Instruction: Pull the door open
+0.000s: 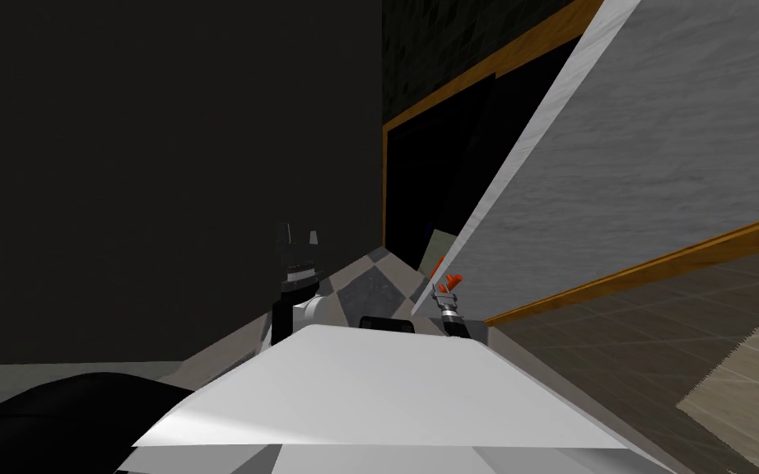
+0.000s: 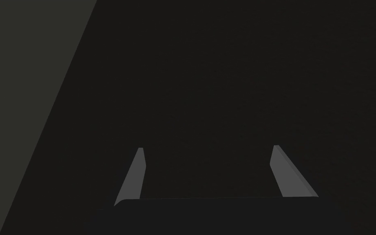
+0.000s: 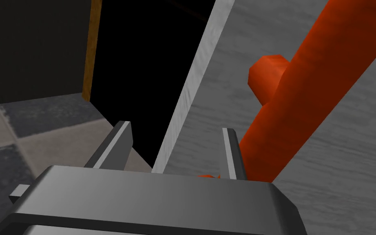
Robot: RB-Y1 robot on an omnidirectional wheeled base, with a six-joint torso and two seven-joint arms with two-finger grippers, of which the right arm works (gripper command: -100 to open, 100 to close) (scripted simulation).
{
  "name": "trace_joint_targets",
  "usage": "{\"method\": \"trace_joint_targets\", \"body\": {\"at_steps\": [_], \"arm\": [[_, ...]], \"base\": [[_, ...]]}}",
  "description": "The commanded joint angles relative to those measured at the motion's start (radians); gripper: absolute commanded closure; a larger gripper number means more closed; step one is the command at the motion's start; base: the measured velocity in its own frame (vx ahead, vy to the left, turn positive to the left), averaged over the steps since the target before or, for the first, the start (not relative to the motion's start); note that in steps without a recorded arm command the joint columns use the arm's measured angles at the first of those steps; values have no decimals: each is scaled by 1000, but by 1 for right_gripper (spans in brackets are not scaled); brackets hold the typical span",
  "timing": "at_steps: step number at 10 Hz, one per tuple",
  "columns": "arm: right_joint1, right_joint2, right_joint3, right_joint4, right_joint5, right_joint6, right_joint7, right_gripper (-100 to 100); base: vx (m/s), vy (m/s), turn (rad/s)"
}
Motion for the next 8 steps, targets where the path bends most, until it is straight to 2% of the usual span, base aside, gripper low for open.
{"method": "trace_joint_targets", "body": {"at_steps": [1, 5, 8], "arm": [[12, -11, -4, -11, -25, 12, -50, -100], [17, -13, 19, -30, -62, 13, -152, -100], [20, -15, 30, -40, -81, 14, -202, -100]], "base": [[-73, -44, 118], [-103, -44, 101], [-75, -33, 58]]}}
